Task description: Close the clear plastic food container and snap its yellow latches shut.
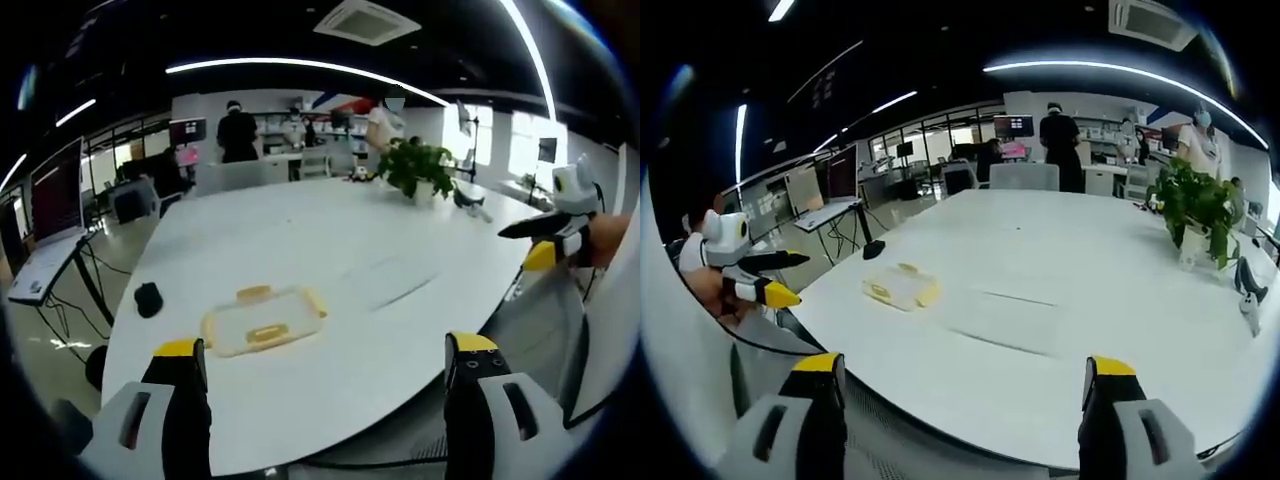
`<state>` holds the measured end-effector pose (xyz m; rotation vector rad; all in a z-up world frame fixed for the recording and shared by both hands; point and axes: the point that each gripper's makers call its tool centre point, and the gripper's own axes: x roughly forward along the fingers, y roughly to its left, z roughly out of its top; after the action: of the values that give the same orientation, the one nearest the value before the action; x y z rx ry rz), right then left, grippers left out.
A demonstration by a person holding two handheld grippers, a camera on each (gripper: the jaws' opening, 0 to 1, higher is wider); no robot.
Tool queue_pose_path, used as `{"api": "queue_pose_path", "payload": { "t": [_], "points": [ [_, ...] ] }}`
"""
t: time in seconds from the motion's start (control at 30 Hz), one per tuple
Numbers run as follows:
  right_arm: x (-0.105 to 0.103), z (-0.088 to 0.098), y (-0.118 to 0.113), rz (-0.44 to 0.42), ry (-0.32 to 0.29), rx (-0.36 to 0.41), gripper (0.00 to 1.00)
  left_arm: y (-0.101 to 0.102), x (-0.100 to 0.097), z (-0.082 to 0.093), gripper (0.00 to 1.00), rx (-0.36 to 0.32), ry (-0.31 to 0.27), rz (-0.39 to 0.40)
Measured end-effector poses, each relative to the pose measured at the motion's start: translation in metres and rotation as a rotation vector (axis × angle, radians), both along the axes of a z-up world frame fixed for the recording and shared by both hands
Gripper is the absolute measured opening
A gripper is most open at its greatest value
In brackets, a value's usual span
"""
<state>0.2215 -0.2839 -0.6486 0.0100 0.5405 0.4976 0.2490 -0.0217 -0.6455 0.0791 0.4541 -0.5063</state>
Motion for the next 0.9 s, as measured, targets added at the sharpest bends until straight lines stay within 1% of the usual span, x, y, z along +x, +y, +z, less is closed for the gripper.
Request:
{"api": "queue_pose_path", "payload": {
  "t": [0.1,0.17,0.5,0.9],
  "points": [
    [0.0,0.002,0.001,0.007,-0.012,-0.003,0.99,0.001,0.0,0.0,0.98,0.002,-0.001,0.002],
    [0.0,0.001,0.001,0.007,-0.01,-0.003,0.99,0.003,0.0,0.001,0.99,-0.008,-0.006,0.015],
    [0.0,0.001,0.003,0.013,-0.009,-0.011,0.99,0.004,0.0,0.001,0.99,-0.008,-0.006,0.013],
    [0.004,0.004,0.012,0.054,-0.02,-0.02,0.99,0.008,0.0,0.002,0.98,-0.001,-0.004,0.01]
  ]
}}
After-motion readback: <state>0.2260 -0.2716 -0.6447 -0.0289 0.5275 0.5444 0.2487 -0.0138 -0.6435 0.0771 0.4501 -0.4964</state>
